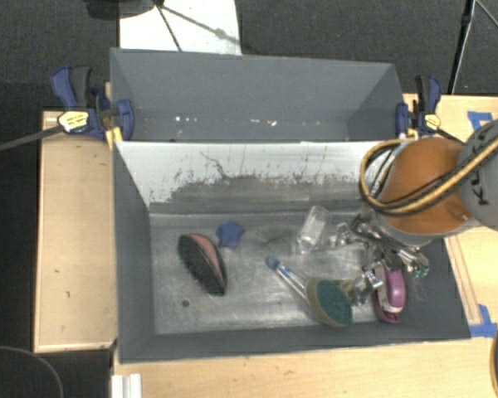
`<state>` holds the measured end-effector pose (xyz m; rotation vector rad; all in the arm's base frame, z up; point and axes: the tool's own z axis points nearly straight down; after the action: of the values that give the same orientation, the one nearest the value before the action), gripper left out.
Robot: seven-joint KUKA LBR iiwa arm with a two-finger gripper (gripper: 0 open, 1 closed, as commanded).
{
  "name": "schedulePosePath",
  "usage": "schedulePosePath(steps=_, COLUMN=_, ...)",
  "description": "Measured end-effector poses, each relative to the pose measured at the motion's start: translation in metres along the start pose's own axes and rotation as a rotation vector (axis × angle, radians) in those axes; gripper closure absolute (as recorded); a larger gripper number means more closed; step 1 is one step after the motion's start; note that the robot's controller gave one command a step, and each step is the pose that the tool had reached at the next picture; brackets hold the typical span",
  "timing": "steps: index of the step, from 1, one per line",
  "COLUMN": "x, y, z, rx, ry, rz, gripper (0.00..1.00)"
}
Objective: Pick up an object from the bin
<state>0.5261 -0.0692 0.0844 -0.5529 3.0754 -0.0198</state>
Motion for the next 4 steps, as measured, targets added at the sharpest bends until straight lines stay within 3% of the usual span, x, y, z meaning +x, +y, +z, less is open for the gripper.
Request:
schedulePosePath(steps=1, x=0.002, y=-0.033, z=0.01, rx=-0.026, ry=0.013, rz=-0.302, gripper=0.0)
schedulePosePath(steps=2, x=0.0, y=0.018, z=0.009, rx=-0.019, ry=0.008, rz=-0.339, gripper=0.0)
schedulePosePath(steps=3, x=-0.001, y=0.015, z=0.008, rx=-0.015, ry=0.002, rz=-0.338, gripper=1.0)
schedulePosePath(steps=4, x=-0.01, y=0.033, z=-0.039, rx=-0.015, ry=0.004, rz=-0.306, gripper=1.0)
